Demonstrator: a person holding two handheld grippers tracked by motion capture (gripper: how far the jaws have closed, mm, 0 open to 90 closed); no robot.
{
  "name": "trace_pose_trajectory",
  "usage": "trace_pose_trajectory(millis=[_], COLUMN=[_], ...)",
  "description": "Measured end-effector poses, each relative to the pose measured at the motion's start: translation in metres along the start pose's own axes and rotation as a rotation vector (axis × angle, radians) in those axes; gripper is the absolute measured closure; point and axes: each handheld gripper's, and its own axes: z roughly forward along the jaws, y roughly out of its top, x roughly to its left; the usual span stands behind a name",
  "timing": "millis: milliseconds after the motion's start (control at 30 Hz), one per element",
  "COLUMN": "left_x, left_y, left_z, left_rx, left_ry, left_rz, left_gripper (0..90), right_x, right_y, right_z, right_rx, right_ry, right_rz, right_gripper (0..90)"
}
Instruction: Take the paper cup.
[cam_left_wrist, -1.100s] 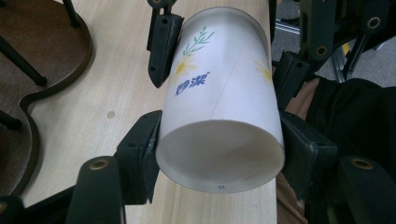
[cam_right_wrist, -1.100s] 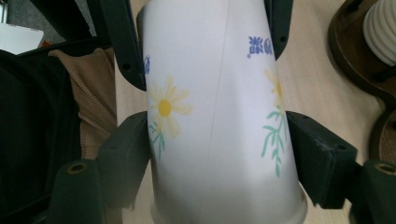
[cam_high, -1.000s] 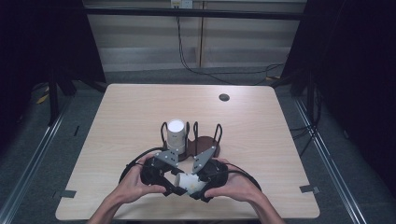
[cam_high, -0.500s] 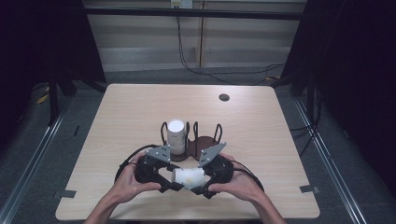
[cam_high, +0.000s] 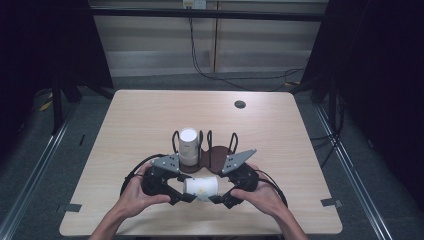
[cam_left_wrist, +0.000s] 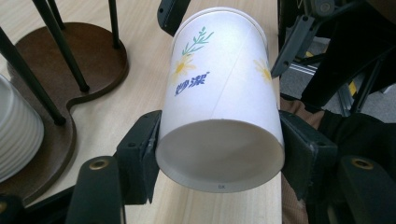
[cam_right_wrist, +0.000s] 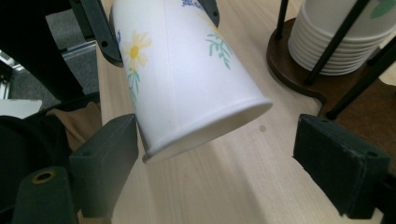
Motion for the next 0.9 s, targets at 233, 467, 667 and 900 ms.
trace_pose_trajectory(millis=[233,467,667,900], left_x=[0.000,0.001,0.001,0.000], left_y=[0.000,0.001,0.002,0.003], left_z=[-0.001,-0.005,-0.007,-0.011], left_rx=[-0.012,-0.043,-0.056,-0.091], left_ry=[-0.002,0.006,0.004,0.013], left_rz=[-0.003,-0.007,-0.005,-0.004], left_gripper=[36.7,36.7,36.7,36.7], right_x=[-0.004,-0.007,-0.008,-0.008], right_y=[-0.007,-0.012,-0.013,-0.013], right_z=[-0.008,-0.018,-0.021,-0.022], right_rx=[-0.039,-0.113,-0.156,-0.196], right_ry=[0.005,0.013,0.013,0.021], right_rz=[0.029,0.052,0.061,0.071], right_gripper=[13.6,13.6,13.8,13.8])
